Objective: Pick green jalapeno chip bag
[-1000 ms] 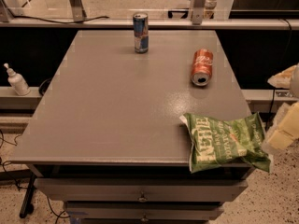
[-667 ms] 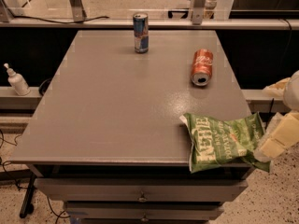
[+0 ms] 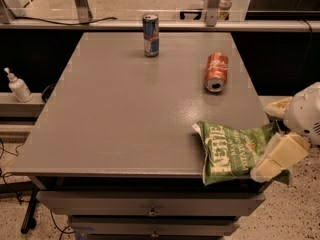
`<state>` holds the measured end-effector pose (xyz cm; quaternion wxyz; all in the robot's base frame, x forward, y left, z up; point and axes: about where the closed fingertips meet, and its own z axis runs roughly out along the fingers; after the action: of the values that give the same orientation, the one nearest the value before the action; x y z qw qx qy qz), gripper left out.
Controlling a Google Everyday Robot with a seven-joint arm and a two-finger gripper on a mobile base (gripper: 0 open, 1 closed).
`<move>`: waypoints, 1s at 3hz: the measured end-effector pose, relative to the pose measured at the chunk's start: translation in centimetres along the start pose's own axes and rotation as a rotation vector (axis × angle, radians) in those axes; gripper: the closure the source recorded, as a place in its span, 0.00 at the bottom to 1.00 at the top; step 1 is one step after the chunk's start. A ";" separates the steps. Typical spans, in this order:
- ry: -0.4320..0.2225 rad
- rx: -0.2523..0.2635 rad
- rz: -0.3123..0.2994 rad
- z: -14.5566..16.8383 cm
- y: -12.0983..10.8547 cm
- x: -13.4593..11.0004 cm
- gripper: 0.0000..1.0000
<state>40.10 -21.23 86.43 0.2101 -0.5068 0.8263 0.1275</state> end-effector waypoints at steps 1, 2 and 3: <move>-0.034 0.001 -0.024 1.1 0.9 -0.2 0.16; -0.057 0.008 -0.042 1.6 1.6 -0.2 0.41; -0.069 0.014 -0.047 1.6 2.0 -0.2 0.62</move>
Offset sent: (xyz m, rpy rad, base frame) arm -0.0147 0.0189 -0.0197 0.0584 -0.0710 0.0438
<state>38.77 -19.49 85.07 0.2449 -0.5200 0.8072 0.1341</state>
